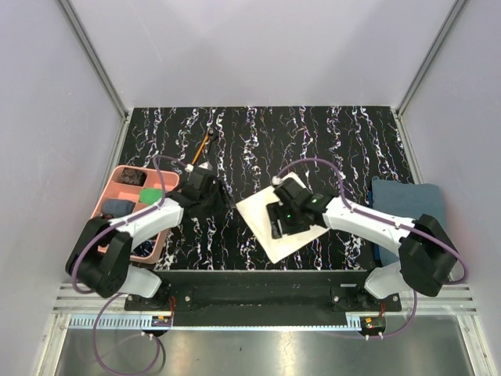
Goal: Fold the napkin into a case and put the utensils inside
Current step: Pick up the upper triangle-folded napkin from the center of the board.
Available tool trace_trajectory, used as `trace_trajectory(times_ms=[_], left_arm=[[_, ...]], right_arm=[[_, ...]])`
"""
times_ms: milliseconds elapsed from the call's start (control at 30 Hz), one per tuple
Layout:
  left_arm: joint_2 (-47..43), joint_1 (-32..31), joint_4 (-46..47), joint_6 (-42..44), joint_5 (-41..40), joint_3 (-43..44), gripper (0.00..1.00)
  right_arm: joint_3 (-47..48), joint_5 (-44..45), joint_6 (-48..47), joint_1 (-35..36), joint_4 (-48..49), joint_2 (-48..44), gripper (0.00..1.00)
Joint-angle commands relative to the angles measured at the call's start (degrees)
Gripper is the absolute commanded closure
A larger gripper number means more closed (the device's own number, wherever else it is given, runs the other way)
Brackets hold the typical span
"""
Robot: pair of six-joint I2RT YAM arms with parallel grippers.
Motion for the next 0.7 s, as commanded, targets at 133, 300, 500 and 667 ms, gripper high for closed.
trace_trajectory(times_ms=[133, 300, 500, 667], left_arm=[[-7.3, 1.3, -2.3, -3.5, -7.0, 0.5, 0.46], [-7.7, 1.6, -2.5, -2.9, -5.9, -0.4, 0.46], [-7.8, 1.7, -2.1, -2.6, -5.6, -1.5, 0.46], [-8.2, 1.8, -1.7, -2.6, -5.5, -1.9, 0.46]], right_arm=[[9.1, 0.9, -3.2, 12.9, -5.3, 8.5, 0.36], [10.9, 3.4, -3.5, 14.8, -6.4, 11.7, 0.45], [10.6, 2.8, -4.1, 15.5, -6.0, 13.8, 0.47], [11.3, 4.3, -4.2, 16.6, -6.4, 14.5, 0.50]])
